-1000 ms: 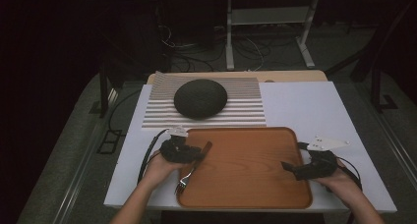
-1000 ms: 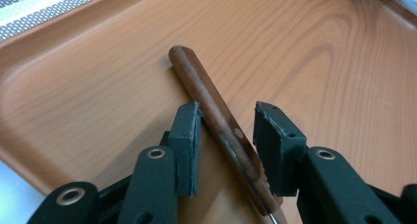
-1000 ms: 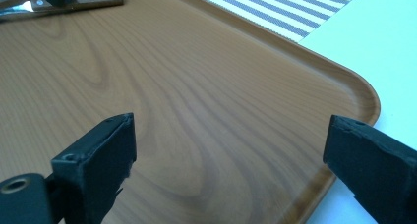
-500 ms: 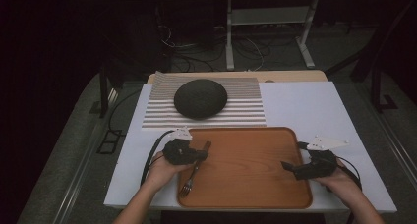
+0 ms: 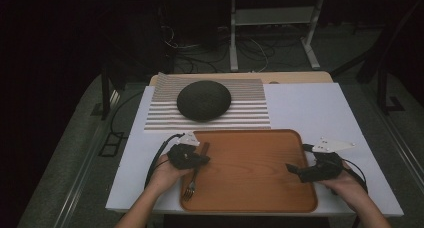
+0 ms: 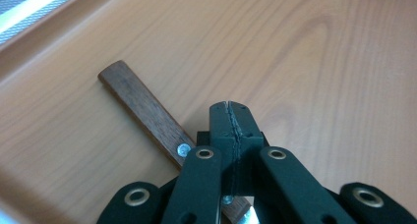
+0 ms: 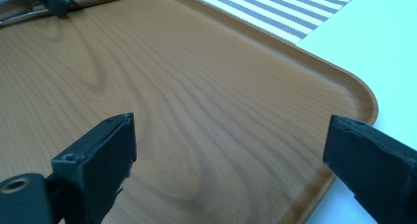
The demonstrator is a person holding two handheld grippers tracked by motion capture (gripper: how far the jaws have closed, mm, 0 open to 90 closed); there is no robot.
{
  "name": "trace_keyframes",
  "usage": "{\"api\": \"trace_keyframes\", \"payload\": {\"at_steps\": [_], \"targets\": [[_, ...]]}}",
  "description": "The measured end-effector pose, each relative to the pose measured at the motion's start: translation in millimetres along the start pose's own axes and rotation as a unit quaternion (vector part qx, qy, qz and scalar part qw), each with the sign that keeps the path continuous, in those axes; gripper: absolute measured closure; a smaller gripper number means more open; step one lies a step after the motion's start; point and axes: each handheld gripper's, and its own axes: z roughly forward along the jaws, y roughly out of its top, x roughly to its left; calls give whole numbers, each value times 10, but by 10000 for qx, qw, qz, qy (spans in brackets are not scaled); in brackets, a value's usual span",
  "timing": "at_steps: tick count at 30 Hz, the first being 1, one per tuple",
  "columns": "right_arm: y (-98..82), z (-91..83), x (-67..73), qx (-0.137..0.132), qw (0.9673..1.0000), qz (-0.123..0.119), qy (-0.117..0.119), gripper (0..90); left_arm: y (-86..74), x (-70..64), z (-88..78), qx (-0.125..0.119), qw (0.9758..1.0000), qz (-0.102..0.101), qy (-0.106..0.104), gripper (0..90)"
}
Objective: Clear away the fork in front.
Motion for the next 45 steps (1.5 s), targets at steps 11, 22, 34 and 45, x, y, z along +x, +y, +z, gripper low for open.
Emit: {"api": "trace_keyframes", "payload": {"at_steps": [11,22,34,45], "targets": [[-11,-25,6,-7,10000,4,-19,57,-96,161,-155,-62,9995,-140,267,897],[-10,-31,-3,-1,10000,14,-35,57,-118,157,-288,-440,9983,-169,332,680],[-5,-80,-4,-89,9999,54,-72,57,-179,35,-539,-863,9957,-109,305,218],[2,-96,10,-110,9999,33,-64,57,-363,-21,-615,-974,9934,-158,577,0]]}}
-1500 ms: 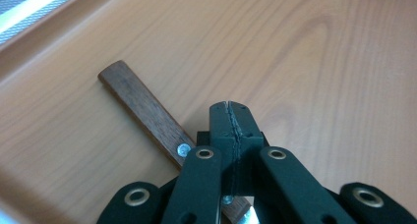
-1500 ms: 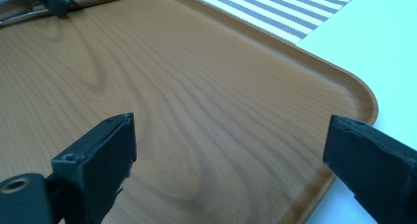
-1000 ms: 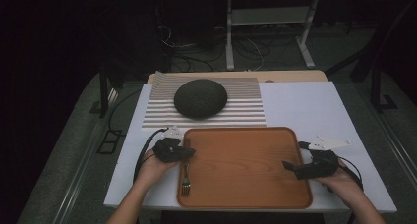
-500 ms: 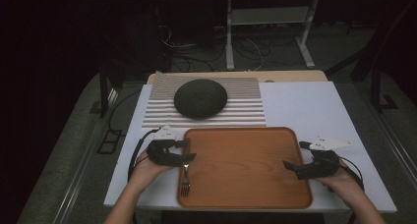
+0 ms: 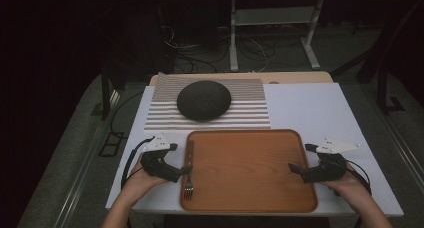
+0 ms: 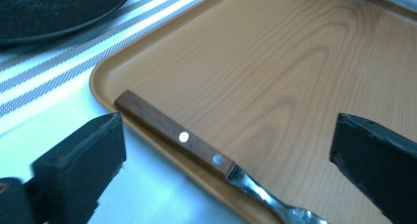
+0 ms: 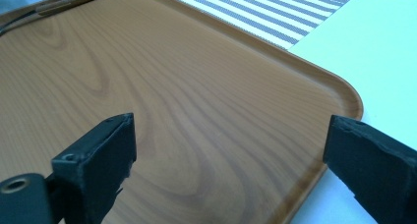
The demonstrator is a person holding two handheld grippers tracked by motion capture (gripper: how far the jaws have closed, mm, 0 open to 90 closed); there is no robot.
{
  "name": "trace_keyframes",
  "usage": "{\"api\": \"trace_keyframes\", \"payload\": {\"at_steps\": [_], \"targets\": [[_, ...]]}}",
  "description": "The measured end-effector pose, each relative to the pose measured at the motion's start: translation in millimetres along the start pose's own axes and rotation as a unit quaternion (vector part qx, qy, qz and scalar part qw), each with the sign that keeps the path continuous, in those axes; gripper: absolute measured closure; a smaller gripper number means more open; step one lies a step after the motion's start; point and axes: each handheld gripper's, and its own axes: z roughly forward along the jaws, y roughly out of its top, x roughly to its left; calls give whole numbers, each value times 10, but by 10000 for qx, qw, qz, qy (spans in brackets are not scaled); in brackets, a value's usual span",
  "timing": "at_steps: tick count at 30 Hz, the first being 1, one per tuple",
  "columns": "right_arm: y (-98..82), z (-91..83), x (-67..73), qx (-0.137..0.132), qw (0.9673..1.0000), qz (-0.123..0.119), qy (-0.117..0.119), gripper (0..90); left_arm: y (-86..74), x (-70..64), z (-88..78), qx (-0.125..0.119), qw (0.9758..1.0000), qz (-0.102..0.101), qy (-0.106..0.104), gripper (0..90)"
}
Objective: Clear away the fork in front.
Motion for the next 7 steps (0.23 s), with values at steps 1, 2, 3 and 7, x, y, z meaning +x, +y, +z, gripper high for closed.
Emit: {"api": "trace_keyframes", "payload": {"at_steps": [1,2,3,7], "targets": [[2,1,4,1,10000,0,8,57,-6,16,3,-9,10000,-36,34,0],[2,1,4,1,10000,0,8,57,-6,16,3,-9,10000,-36,34,0],[2,2,5,1,10000,-3,11,57,-6,24,1,-26,10000,-36,43,0],[1,6,8,4,10000,-16,20,57,-8,20,7,-5,10000,4,40,0]]}}
